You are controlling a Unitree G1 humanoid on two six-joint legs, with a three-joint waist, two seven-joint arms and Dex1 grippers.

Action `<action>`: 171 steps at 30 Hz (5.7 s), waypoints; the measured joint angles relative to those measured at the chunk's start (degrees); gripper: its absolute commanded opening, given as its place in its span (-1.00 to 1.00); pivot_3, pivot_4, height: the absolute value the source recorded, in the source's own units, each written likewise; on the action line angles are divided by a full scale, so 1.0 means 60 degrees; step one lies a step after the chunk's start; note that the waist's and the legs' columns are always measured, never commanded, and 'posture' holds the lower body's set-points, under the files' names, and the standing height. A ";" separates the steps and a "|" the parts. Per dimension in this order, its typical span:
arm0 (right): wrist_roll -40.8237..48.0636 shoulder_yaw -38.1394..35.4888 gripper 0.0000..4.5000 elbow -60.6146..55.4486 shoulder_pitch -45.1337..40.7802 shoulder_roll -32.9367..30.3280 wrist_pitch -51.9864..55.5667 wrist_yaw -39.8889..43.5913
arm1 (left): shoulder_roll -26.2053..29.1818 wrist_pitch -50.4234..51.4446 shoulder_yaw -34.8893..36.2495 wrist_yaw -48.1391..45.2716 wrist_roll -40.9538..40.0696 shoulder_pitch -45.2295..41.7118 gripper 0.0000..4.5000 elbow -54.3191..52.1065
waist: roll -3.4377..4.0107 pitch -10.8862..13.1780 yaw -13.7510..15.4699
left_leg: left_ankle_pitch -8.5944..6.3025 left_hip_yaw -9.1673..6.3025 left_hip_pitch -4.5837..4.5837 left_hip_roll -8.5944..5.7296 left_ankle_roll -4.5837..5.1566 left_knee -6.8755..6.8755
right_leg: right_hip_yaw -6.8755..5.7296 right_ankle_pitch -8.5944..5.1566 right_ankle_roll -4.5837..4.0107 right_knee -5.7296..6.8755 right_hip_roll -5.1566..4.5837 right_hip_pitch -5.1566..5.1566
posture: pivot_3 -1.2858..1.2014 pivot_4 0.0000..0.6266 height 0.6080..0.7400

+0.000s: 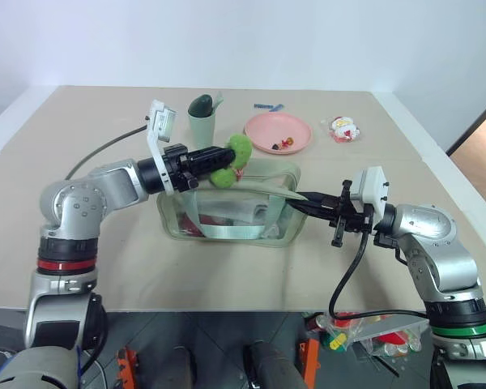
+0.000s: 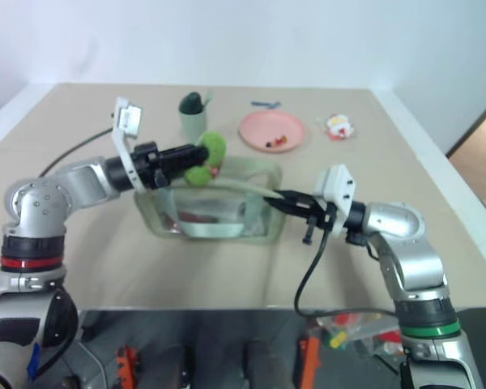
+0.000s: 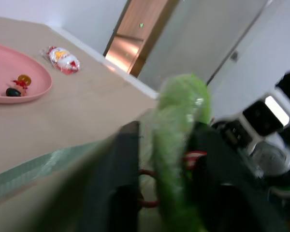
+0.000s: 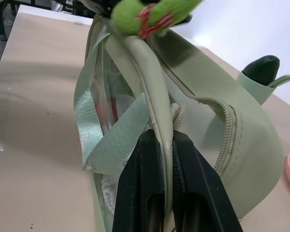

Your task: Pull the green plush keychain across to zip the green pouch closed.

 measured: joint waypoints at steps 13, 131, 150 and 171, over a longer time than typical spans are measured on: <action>0.0002 0.0055 -1.00 0.0117 -0.0112 0.0058 -0.0039 0.0133 | 0.2345 -0.0130 -0.0464 -0.1610 0.1391 0.0640 0.99 -0.2016 | 0.0003 0.0002 -0.0027 | 0.0000 0.0003 0.0000 0.0006 0.0000 -0.0006 | 0.0000 -0.0008 -0.0007 0.0002 0.0000 -0.0008 | 0.03 -0.52 1.00; 0.0527 -0.0930 -0.99 0.3468 -0.5778 0.1393 0.1893 -0.0522 | -0.0222 -0.3691 0.0301 0.1438 0.4511 0.3692 -1.00 -0.3183 | 0.0019 0.0010 0.0106 | 0.0009 0.0004 -0.0060 -0.0008 0.0014 -0.0011 | -0.0037 -0.0010 0.0022 -0.0019 -0.0047 -0.0026 | 0.03 -0.52 1.00; -0.4534 0.0022 -0.99 0.3151 -0.1430 0.1042 0.0333 -0.6378 | -0.1007 -0.3756 -0.0203 0.2272 0.5112 0.3718 -1.00 -0.3220 | 0.0032 0.0013 -0.0031 | 0.0029 0.0026 -0.0014 -0.0006 0.0027 -0.0015 | 0.0013 0.0025 0.0004 -0.0003 -0.0020 -0.0020 | 0.03 -0.52 1.00; -0.2374 -0.1020 0.16 0.3413 -0.1022 0.2353 -0.0005 -0.5985 | -0.0872 -0.3497 0.0030 0.1740 0.4779 0.3593 0.04 -0.2974 | 0.0033 0.0014 -0.0009 | 0.0030 0.0017 -0.0020 -0.0006 0.0026 -0.0009 | 0.0010 0.0030 0.0014 -0.0009 -0.0019 -0.0012 | 0.03 -0.52 1.00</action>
